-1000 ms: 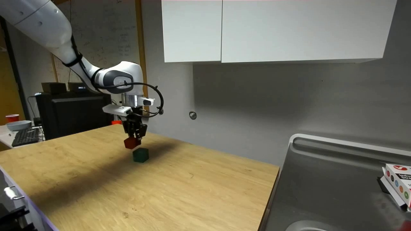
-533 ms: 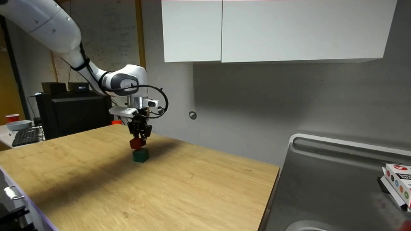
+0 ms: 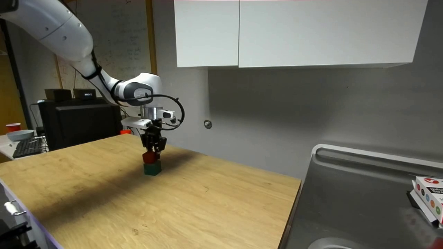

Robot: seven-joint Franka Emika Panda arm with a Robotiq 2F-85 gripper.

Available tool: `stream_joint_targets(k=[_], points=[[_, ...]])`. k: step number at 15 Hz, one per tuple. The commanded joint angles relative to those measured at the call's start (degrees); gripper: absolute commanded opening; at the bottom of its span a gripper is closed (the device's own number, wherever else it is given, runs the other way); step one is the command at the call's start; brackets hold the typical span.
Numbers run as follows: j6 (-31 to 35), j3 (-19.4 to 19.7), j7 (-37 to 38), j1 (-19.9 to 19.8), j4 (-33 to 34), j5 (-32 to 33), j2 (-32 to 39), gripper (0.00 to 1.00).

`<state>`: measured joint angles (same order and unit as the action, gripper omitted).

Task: Put the orange cube on top of the green cube

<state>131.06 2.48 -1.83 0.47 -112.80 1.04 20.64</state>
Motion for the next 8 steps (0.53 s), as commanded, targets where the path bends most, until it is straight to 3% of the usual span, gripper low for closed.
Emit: stream_joint_targets(k=[1,5,7,8], points=[[-2.1,0.4,1.8,-0.4,1.9,1.8,0.8,0.74],[-3.5,0.5,1.9,-0.5,2.5,2.5,0.9,1.00],[-1.4,-0.1,0.2,-1.2,0.7,1.1,0.5,0.95],[-1.4,-0.2,0.2,-1.2,0.7,1.1,0.5,1.00]])
